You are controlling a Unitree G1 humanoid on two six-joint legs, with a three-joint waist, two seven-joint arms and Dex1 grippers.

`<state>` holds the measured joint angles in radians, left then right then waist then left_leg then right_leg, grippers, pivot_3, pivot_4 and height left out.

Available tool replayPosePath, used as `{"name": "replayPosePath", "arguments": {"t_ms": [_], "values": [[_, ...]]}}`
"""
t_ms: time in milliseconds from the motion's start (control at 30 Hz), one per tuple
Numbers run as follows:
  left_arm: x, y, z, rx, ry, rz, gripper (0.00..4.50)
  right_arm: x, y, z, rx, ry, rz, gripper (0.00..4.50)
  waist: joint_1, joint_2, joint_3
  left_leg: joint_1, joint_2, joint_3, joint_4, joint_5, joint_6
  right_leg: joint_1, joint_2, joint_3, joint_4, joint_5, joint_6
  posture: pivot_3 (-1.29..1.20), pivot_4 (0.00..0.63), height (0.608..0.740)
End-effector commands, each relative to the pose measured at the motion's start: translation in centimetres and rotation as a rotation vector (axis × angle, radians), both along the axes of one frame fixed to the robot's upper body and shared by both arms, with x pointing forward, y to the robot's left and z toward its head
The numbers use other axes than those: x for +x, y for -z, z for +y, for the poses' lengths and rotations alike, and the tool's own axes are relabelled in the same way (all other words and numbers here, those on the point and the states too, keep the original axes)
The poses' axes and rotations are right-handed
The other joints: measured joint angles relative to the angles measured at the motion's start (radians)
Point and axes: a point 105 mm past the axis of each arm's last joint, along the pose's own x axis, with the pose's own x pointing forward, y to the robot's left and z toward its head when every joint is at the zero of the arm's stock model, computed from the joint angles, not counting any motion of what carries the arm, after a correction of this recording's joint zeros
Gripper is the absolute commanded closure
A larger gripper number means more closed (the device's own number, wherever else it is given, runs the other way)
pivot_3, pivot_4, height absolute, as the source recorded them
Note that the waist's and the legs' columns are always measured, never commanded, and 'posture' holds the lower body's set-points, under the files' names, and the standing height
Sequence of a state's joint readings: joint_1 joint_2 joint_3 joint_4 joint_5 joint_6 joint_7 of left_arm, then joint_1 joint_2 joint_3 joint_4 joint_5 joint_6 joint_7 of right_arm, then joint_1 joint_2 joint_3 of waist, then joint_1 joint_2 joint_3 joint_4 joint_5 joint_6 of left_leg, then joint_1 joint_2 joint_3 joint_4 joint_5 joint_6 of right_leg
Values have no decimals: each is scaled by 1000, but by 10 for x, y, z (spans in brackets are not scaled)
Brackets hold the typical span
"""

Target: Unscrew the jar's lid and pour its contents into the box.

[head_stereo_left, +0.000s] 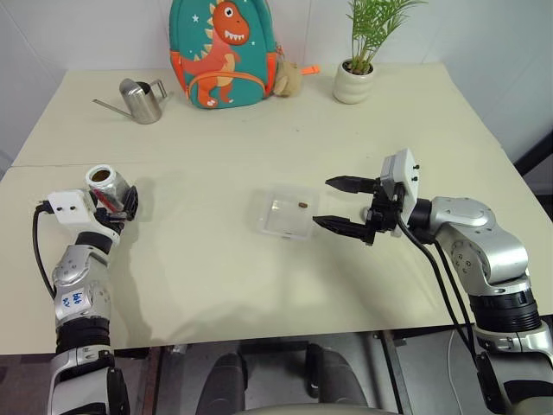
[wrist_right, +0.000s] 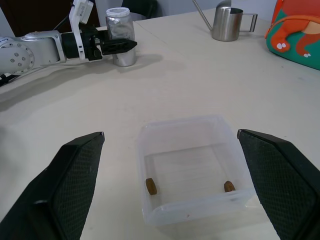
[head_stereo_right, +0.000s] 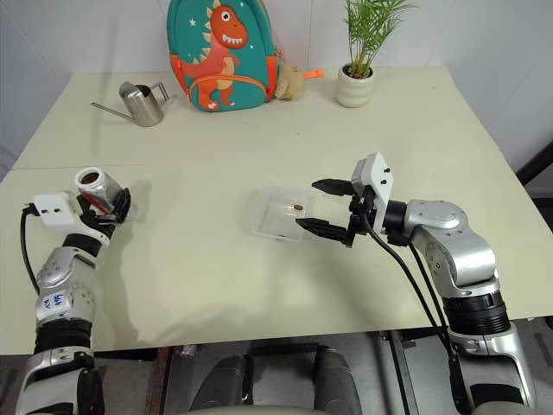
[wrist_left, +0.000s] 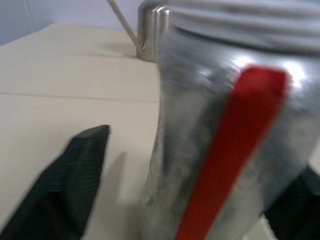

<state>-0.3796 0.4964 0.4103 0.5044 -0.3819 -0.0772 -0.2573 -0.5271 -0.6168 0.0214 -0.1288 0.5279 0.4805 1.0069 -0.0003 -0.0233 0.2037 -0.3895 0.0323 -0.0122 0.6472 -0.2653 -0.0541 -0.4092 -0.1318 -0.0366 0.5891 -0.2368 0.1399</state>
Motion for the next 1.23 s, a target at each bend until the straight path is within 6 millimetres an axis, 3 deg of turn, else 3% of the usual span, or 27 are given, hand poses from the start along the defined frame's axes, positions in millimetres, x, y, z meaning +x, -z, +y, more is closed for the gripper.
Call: {"name": "replayPosePath", "arguments": {"t_ms": [33, 267, 367, 567, 700, 800, 933, 1067, 1233], "values": [[-10, -13, 7, 76, -5, -26, 7, -3, -11, 2, 15, -19, -44, 0, -1, 0, 0, 0, 0, 0, 0, 0, 0, 0, 0, 0, 0, 0, 0, 0, 150, 740], [-42, -23, 6, 222, 111, 18, 7, -9, -7, 0, 9, -31, -31, 0, -3, 0, 0, 0, 1, 1, -1, -1, -1, -1, 0, 0, -1, 0, -1, 0, 150, 740], [-58, -20, 9, 285, 160, 82, 7, -12, -6, -3, 1, -38, -31, 0, -3, 0, 0, 0, 1, 1, -1, -2, -1, -1, 0, 0, -4, -1, -2, 0, 150, 740], [-88, -14, -6, 499, 384, 204, 7, -16, -8, -9, -19, -52, -49, 0, -2, 0, 0, 0, 3, 2, -1, -4, -2, -3, 0, -1, -4, -3, -6, 0, 150, 740], [-89, -37, -40, 590, 573, 116, 7, -18, -7, -15, -51, -48, -81, 0, 4, 0, 0, 0, 4, 2, -1, -5, -2, -3, 0, -1, -4, -9, -17, 0, 150, 740], [-85, -50, -69, 628, 701, 42, 7, -20, -11, -19, -42, -48, -112, 0, 3, 0, 0, 0, 4, 3, -1, -5, -2, -3, 0, -1, -5, -9, -17, 0, 150, 740], [-87, -54, -98, 647, 877, -11, 7, -17, -15, -24, -43, -34, -114, 0, -5, 0, 0, 1, 4, 3, -1, -5, -2, -3, 1, -1, -4, -4, -8, 0, 150, 740], [-88, -55, -114, 629, 1009, -22, 7, -17, -12, -28, -66, -23, -94, 0, -4, 0, 0, 1, 6, 4, -2, -6, -1, -4, 3, -1, -4, -4, -6, 0, 150, 740], [-82, -65, -115, 592, 1008, -56, 7, -17, -16, -32, -58, 10, -95, 0, -2, 0, 0, 1, 6, 4, -1, -6, -1, -4, 3, -1, -4, -4, -7, 0, 150, 740]]}}
